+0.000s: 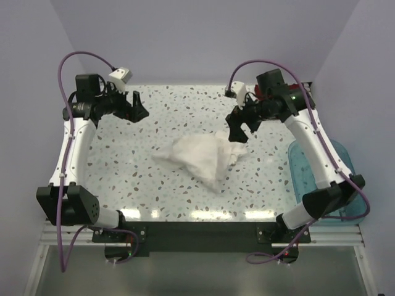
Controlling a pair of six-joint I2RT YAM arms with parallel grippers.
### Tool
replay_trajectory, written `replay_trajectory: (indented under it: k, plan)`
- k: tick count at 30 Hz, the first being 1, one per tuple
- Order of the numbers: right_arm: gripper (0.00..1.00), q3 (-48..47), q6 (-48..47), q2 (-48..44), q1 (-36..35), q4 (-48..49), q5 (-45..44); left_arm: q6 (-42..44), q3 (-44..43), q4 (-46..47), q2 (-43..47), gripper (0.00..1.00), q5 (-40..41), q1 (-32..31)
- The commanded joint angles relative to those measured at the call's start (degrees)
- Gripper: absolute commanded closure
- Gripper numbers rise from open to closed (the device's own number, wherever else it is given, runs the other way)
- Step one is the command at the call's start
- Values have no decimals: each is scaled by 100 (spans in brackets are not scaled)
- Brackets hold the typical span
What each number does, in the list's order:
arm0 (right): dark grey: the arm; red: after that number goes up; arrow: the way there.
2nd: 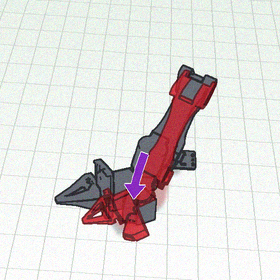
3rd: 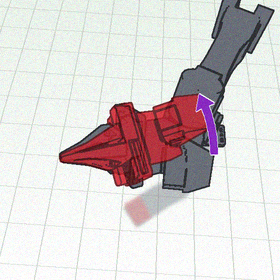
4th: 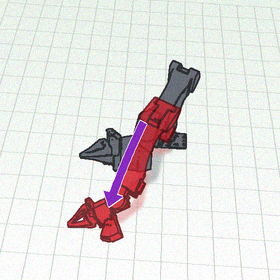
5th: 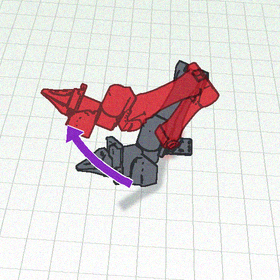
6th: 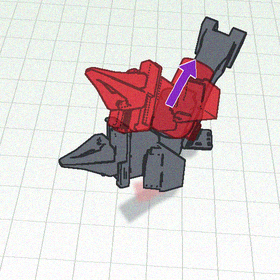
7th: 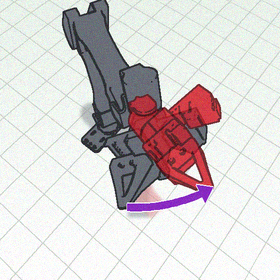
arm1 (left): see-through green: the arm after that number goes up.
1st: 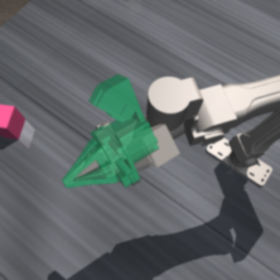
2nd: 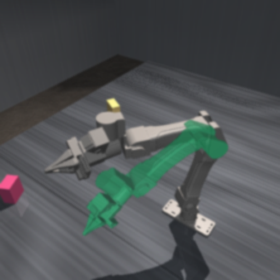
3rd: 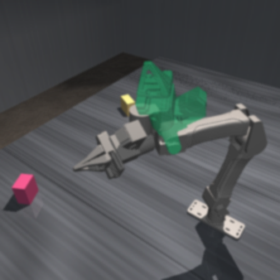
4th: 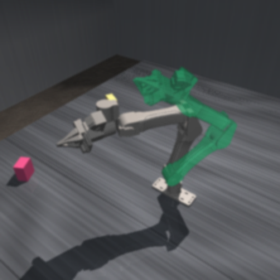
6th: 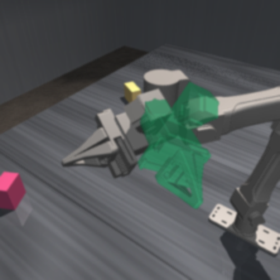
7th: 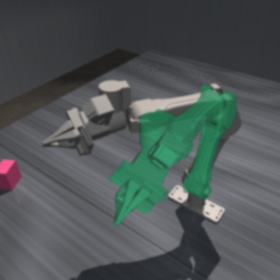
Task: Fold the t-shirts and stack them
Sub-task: Move the tshirt to the center of the board, then flatten the tshirt out
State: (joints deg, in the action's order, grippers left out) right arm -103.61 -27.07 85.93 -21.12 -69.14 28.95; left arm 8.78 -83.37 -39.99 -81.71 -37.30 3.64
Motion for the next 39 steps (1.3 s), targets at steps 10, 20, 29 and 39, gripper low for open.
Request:
replay_trajectory:
  k: [10, 20, 29, 39]
  plan:
    - [2, 2160, 298, 766, 56, 1435, -1119, 2251, 1375, -1064, 217, 0, 99, -65]
    - [13, 1792, 554, 2217, 179, 2098, -1612, 1734, 1632, 112, -1012, 16, 1190, -1277]
    - [25, 966, 685, 3114, 495, 1923, -1376, 1443, 1245, 299, -1979, 33, 717, -1480]
    - [40, 1027, 501, 3307, 522, 1456, -206, 1241, 1192, 255, -2279, 57, 30, -1498]
